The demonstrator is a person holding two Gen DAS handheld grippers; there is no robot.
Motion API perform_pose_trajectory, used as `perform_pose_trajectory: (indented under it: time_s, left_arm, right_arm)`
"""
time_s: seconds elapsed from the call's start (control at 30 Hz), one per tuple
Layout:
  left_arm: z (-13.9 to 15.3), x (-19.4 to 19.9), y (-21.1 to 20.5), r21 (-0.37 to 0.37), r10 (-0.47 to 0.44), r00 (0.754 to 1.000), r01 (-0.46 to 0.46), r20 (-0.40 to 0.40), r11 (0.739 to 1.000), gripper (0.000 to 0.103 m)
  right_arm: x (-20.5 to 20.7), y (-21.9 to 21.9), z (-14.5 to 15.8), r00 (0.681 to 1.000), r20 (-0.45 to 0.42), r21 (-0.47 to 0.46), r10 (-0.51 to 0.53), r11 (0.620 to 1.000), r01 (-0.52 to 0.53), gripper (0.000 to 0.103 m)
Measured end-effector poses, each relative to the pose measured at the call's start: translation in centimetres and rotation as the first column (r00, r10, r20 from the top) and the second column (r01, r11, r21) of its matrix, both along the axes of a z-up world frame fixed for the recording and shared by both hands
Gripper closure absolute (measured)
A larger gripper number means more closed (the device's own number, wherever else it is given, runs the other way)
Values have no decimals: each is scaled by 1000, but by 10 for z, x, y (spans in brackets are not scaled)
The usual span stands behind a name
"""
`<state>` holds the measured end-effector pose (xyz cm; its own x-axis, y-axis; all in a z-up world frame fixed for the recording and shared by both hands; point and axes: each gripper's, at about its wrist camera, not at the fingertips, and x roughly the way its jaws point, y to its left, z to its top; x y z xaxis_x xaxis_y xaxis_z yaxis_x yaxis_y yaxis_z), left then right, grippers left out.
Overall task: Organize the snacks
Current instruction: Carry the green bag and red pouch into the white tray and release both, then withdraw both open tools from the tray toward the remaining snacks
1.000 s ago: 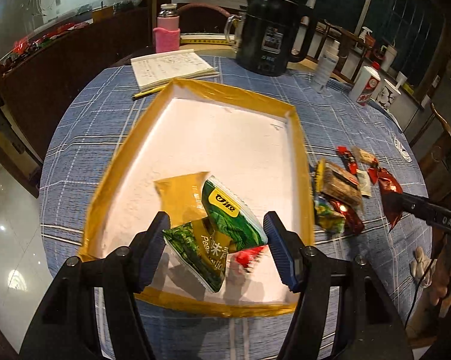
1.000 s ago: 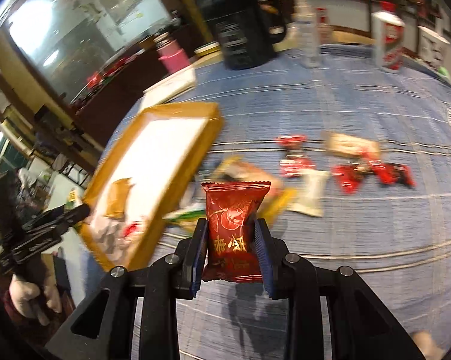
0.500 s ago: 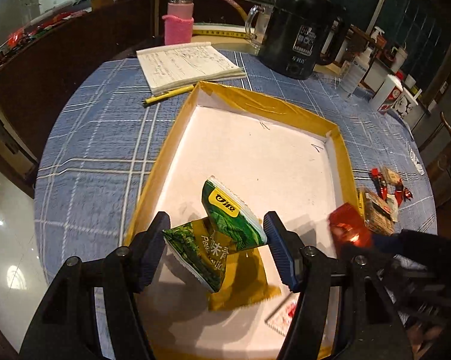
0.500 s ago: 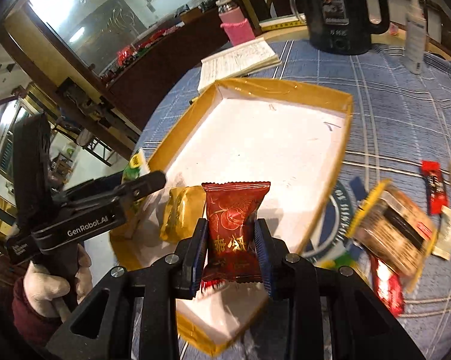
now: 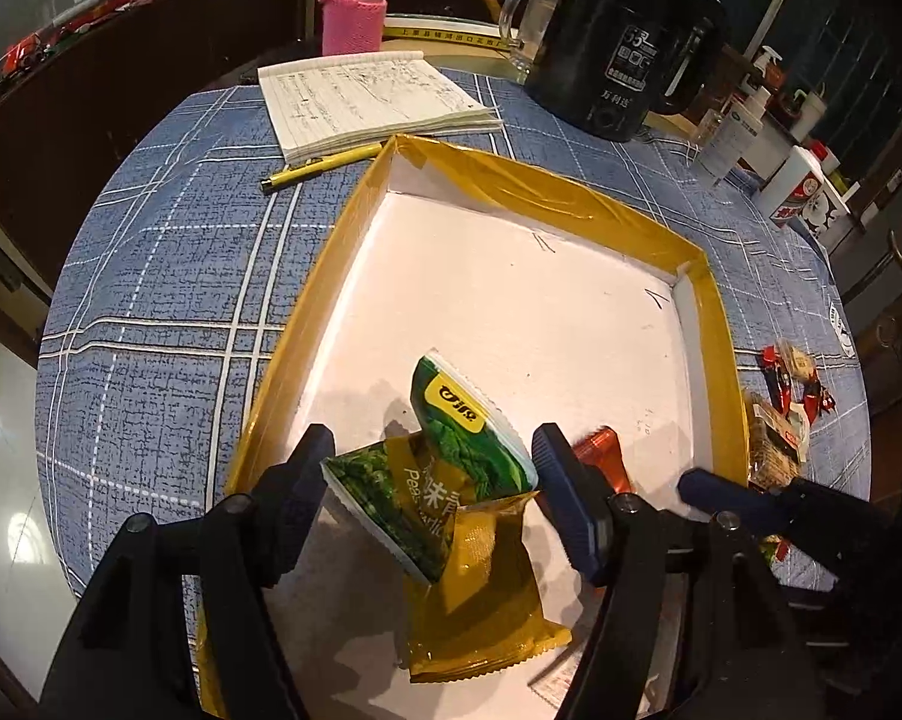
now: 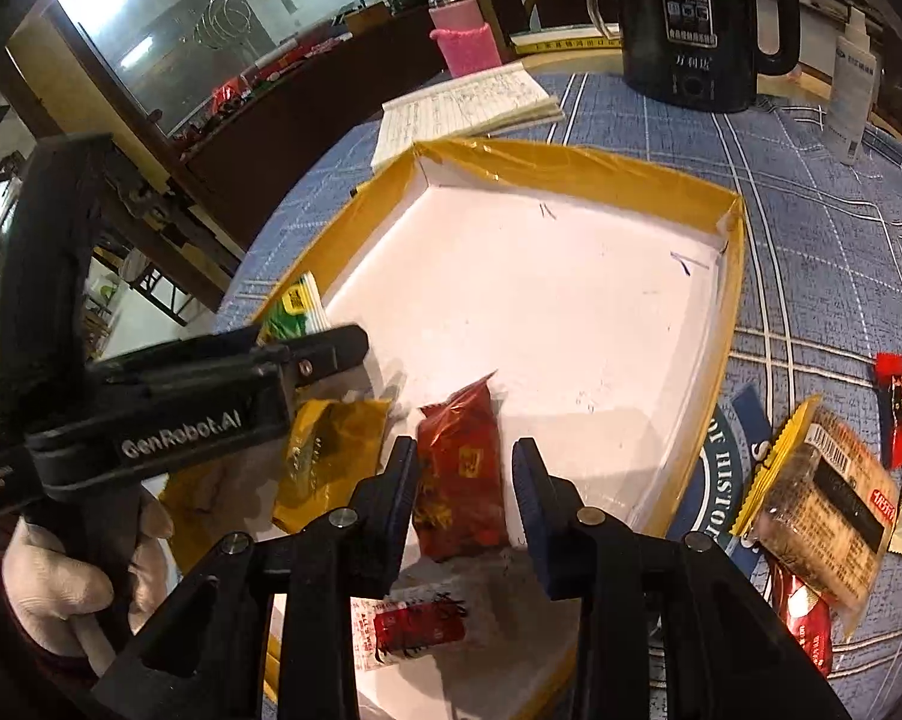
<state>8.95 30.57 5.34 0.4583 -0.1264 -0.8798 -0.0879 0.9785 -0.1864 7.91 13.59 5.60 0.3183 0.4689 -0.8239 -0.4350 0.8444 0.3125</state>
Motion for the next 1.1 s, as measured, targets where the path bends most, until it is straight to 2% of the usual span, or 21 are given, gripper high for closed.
perform_pose_trajectory:
  time_s: [0.17, 0.37, 0.57, 0.63, 0.93, 1.1]
  left_arm:
    - [6, -4, 0, -27, 15, 1000, -14, 8, 1000, 35]
    - [9, -5, -3, -45, 20, 1000, -20, 2, 999, 33]
    - [17, -1, 15, -172, 78, 997, -75, 7, 982, 33]
    - [23, -1, 21, -189, 101, 995, -96, 19, 977, 33]
    - [39, -7, 13, -97, 103, 993, -97, 53, 991, 33]
    - [42, -11, -2, 36, 67, 996, -69, 56, 997, 33]
  right_arm:
    - [-1, -25, 13, 999, 14, 29, -34, 999, 33, 65]
    - [3, -74, 28, 992, 32, 58, -121, 991, 119, 62]
    - [5, -127, 32, 976, 33, 63, -215, 975, 213, 60]
    - [6, -146, 29, 969, 21, 61, -247, 967, 246, 60]
    - [-7, -200, 12, 951, -10, 46, -309, 950, 309, 60]
    - [-13, -221, 7, 943, -25, 40, -332, 942, 332, 60]
